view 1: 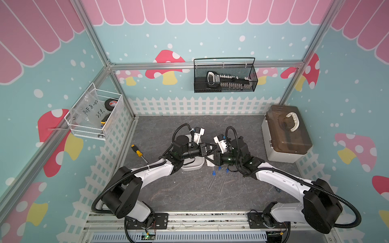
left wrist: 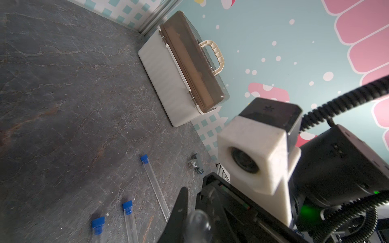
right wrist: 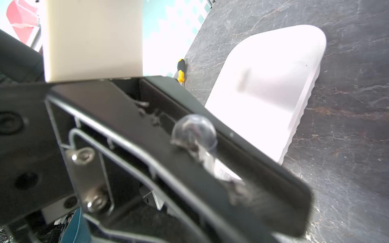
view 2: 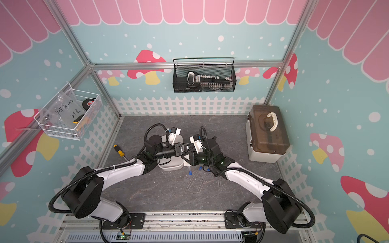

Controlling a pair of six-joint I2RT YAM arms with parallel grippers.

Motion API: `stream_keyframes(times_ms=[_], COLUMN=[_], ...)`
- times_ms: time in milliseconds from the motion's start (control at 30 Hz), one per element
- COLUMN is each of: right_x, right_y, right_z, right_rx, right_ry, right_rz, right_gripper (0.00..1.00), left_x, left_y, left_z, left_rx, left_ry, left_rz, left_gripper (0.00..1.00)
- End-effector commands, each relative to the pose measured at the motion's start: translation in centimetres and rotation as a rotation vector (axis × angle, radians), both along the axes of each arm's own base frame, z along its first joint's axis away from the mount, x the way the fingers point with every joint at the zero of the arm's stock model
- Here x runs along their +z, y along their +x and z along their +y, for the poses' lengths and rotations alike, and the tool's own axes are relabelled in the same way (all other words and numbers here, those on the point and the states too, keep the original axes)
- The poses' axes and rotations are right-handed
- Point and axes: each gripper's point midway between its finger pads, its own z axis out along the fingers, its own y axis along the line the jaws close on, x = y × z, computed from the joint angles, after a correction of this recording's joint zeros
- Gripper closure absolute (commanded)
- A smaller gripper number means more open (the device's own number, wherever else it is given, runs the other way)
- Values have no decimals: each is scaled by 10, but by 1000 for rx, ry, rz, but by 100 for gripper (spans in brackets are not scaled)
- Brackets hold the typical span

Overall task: Wipe the exteriors of test tubes
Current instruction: Wipe the dirt from the test tube.

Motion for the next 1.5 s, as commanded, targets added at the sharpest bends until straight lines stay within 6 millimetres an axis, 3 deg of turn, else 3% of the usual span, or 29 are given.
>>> stream_keyframes(times_ms=[0,300,700,867,1100,1467], right_x=[14,-6,-24,-13,13,35], right_y=[3,-19,-40,-28,7,15], right_z=[-1,-1,2,3,9,9], right_rx=[1,40,57,35,21,36], right_ry=[22,34,45,41,58,80], right_rz=[-45,38,87,32,-34,-77], right_gripper=[79,80,81,81,81,80], left_x=[2,9,13,12,4,0], left_y=[4,19,28,27,19,15], left_z=[8,23,23,22,24,26], left_rx=[36,86,97,94,87,83], left_ry=[-11,-17,-37,-39,-39,-13], left_rz=[5,-8,-11,-2,20,20], left_gripper=[94,94,94,94,94,94])
